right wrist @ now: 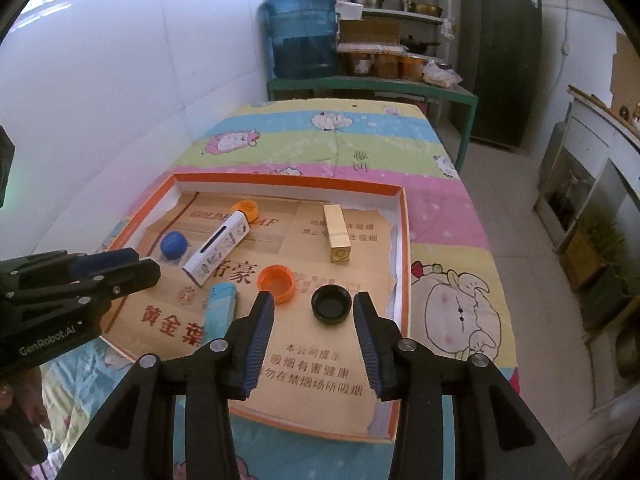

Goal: Organize rigid objects
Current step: 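Withdraw both tools from the tray back over the red cap and clear tube, then grasp the clear glitter tube with the right tool while the left tool grasps the red cap, then carry the clear tube with the right tool while the left tool carries the red cap into the tray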

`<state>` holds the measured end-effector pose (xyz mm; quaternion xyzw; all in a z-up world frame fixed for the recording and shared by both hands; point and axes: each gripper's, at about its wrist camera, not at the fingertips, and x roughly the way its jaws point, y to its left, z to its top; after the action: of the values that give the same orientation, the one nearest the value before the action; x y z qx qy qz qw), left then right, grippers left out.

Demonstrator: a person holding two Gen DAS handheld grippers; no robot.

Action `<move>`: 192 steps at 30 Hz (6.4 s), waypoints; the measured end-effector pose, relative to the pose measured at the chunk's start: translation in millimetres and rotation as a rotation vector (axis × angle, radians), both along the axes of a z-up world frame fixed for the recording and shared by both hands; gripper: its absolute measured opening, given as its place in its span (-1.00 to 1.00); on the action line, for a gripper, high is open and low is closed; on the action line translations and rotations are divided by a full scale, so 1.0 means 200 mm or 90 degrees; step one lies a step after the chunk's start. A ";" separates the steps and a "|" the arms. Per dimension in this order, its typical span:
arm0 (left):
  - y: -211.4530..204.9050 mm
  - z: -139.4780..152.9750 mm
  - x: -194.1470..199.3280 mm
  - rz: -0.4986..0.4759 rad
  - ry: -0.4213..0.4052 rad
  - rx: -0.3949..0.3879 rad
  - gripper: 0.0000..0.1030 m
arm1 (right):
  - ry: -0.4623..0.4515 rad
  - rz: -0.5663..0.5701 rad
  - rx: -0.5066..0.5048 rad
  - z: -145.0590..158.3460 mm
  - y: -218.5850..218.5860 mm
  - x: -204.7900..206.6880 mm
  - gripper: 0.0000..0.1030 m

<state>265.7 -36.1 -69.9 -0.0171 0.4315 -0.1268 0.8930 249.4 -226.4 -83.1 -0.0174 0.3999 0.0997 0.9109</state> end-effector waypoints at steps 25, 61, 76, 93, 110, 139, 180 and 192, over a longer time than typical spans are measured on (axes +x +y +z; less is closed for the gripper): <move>0.04 0.20 -0.37 0.007 -0.054 0.008 -0.42 | -0.043 -0.006 -0.001 0.23 0.04 -0.36 -0.18; 0.29 0.08 -0.75 0.048 -0.025 -0.033 -0.42 | 0.047 0.184 -0.018 -0.09 0.37 -0.62 -0.18; 0.28 -0.01 -0.67 0.033 0.009 -0.037 -0.42 | 0.085 0.263 -0.089 -0.28 0.55 -0.46 -0.18; 0.08 -0.17 -0.49 -0.071 0.057 -0.042 -0.42 | 0.066 0.216 -0.056 -0.23 0.41 -0.57 -0.61; -0.19 -0.29 -0.34 -0.095 0.045 0.039 -0.41 | 0.061 0.124 0.017 -0.19 0.09 -0.79 -0.61; 0.00 -0.05 -0.45 -0.031 -0.027 -0.028 -0.41 | 0.049 0.076 0.056 -0.12 0.07 -0.74 -0.61; 0.10 -0.05 -0.06 0.014 -0.025 -0.039 -0.41 | 0.030 0.073 0.016 -0.07 0.10 -0.06 -0.61; 0.07 -0.17 0.01 0.009 0.008 -0.031 -0.41 | 0.060 0.078 0.010 -0.18 0.08 0.01 -0.61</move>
<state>268.6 -22.2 -103.6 -0.0427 0.4334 -0.1312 0.8906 250.6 -209.6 -118.3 -0.0303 0.4396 0.1593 0.8834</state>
